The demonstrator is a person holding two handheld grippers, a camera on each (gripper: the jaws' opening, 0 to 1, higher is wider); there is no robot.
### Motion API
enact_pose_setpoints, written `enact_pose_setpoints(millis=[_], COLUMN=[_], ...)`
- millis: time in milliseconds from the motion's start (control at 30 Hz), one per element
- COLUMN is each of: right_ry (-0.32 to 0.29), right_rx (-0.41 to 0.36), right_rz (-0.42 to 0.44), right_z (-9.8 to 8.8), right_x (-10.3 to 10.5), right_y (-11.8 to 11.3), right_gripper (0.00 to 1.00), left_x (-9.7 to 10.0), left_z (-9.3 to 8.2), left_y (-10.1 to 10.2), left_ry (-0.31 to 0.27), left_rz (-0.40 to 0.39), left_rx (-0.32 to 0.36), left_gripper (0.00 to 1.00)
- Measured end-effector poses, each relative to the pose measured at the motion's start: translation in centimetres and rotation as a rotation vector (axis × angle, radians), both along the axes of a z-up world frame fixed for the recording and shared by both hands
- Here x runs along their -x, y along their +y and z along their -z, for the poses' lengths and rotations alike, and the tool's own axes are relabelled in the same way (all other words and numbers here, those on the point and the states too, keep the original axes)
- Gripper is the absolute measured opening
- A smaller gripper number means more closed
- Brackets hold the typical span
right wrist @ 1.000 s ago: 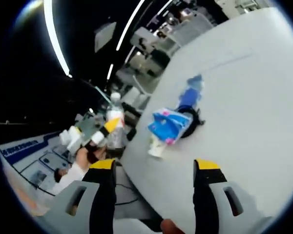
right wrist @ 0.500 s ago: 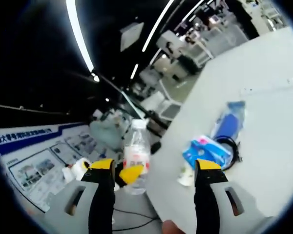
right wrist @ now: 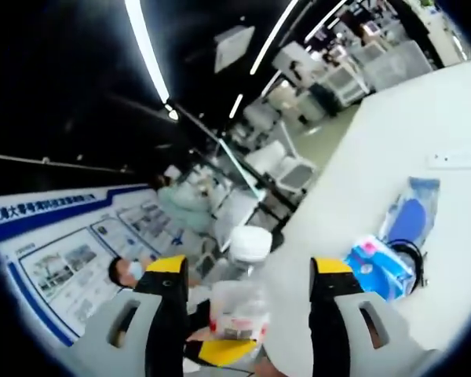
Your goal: Arrange the tabletop items into an orderly group along one side of the table until the central work area is clear of visible clutter.
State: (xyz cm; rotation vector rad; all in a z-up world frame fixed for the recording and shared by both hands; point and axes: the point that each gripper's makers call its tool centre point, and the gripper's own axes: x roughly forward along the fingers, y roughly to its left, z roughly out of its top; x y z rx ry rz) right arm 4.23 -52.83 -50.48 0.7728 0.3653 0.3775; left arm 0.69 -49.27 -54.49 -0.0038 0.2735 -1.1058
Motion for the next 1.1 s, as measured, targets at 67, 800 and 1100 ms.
enact_pose_setpoints(millis=[67, 800, 1100], right_ry=[-0.002, -0.046, -0.078], right_rx=[-0.007, 0.061, 0.049], right_rz=[0.013, -0.142, -0.138], right_z=[-0.1, -0.3, -1.8], right_x=[-0.2, 0.4, -0.7], right_y=[0.0, 3.6, 2.3], right_gripper=[0.55, 0.22, 0.22], left_x=[0.4, 1.5, 2.0], left_z=[0.1, 1.0, 4.7], left_y=[0.0, 2.1, 5.7], left_ry=[0.004, 0.017, -0.087], left_rz=[0.009, -0.031, -0.026], left_rx=[0.006, 0.038, -0.178], left_gripper=[0.4, 0.73, 1.0])
